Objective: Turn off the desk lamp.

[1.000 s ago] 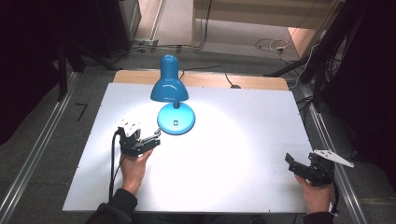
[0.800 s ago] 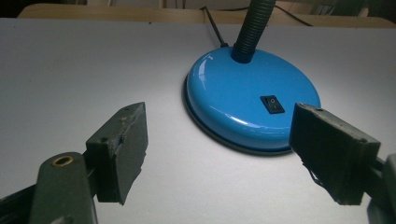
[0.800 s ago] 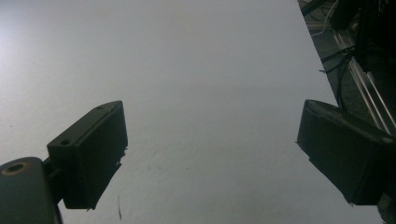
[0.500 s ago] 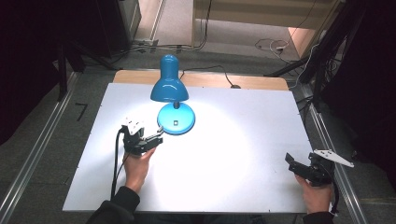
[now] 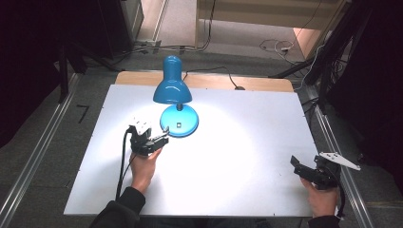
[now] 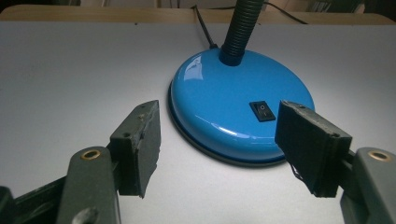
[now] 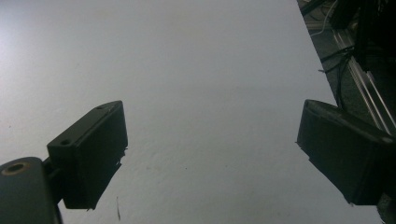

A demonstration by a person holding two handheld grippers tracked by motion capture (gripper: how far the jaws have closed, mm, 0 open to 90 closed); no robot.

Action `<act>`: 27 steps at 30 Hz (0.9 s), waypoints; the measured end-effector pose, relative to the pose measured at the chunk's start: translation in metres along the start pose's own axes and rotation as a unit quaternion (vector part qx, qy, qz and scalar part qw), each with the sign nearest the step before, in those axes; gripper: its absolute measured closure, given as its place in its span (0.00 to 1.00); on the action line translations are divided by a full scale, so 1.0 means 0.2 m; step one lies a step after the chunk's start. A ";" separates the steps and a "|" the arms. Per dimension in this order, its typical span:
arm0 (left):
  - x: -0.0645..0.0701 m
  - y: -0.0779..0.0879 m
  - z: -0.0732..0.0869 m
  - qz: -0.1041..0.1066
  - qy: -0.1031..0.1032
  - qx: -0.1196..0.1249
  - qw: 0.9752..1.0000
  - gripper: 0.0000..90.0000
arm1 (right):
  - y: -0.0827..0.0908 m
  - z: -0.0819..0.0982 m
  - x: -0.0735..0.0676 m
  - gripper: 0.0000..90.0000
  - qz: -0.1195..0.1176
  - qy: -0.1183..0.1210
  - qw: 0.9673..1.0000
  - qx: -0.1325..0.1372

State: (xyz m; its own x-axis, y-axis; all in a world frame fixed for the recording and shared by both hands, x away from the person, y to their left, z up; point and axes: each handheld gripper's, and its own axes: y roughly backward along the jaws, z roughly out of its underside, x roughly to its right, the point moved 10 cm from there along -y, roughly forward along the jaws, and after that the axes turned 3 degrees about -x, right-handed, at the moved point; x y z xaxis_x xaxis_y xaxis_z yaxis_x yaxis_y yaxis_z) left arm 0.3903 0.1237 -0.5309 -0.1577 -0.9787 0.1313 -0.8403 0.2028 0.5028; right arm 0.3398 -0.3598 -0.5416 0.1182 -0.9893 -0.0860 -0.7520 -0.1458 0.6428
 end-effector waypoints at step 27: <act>0.06 -0.08 -0.01 0.015 -0.019 0.009 1.000 0.71 | 0.00 0.00 0.01 0.08 0.002 -0.001 1.000 0.002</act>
State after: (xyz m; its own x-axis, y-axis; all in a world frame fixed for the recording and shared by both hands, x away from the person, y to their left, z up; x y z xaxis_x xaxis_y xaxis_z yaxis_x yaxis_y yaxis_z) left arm 0.4020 0.1084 -0.5349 -0.2028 -0.9727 0.1131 -0.8435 0.2322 0.4844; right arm 0.3401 -0.3609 -0.5407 0.1148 -0.9898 -0.0847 -0.7553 -0.1423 0.6397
